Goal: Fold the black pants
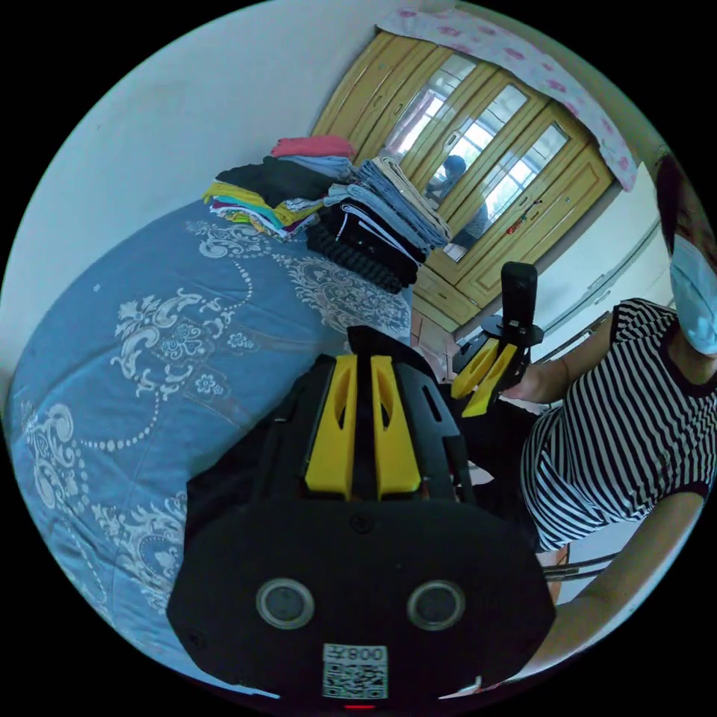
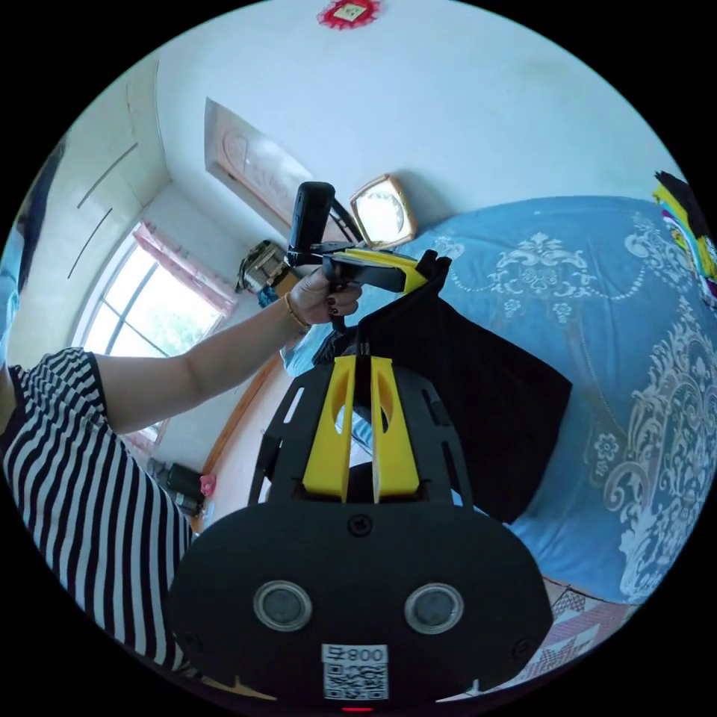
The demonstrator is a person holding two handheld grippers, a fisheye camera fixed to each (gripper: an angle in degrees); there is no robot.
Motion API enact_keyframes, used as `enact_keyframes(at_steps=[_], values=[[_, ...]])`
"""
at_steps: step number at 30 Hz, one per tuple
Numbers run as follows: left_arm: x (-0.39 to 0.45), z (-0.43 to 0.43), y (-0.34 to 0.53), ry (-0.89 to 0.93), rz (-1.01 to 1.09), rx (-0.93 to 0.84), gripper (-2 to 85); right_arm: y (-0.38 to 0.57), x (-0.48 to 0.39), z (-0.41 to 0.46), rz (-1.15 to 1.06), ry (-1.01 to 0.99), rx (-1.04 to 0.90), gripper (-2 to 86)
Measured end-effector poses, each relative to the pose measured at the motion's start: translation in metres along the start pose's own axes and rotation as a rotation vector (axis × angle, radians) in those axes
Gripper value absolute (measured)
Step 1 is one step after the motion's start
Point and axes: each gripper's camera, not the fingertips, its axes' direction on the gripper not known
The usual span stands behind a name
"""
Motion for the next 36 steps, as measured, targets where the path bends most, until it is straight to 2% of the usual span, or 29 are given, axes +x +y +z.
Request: enact_keyframes(at_steps=[10,17,21,23,26,28,32,33,36], values=[[-0.081,-0.046,0.118,0.034,-0.274,-0.037,1.3,-0.087,0.0,0.125,0.012,-0.041,-0.295,3.6],[-0.101,-0.08,0.18,-0.1,-0.443,-0.128,1.3,-0.138,-0.005,0.184,0.015,-0.065,-0.486,4.6],[-0.082,-0.125,0.211,-0.21,-0.527,-0.031,1.3,-0.164,-0.02,0.188,-0.015,-0.116,-0.489,4.8],[-0.065,-0.138,0.217,-0.209,-0.525,0.029,1.2,-0.182,-0.029,0.184,-0.026,-0.198,-0.474,4.8],[-0.03,-0.141,0.217,-0.183,-0.469,0.064,0.8,-0.205,-0.035,0.175,-0.039,-0.195,-0.464,3.9],[-0.015,-0.133,0.219,-0.173,-0.467,0.03,0.5,-0.223,-0.031,0.167,-0.014,-0.164,-0.419,3.0],[0.006,-0.116,0.239,-0.262,-0.512,-0.151,0.2,-0.27,-0.017,0.164,0.015,-0.071,-0.344,1.0],[0.012,-0.124,0.246,-0.274,-0.531,-0.098,0.2,-0.277,-0.016,0.167,0.016,-0.046,-0.35,0.9],[0.025,-0.139,0.254,-0.275,-0.57,-0.083,0.1,-0.307,-0.009,0.189,0.031,0.009,-0.418,0.4]])
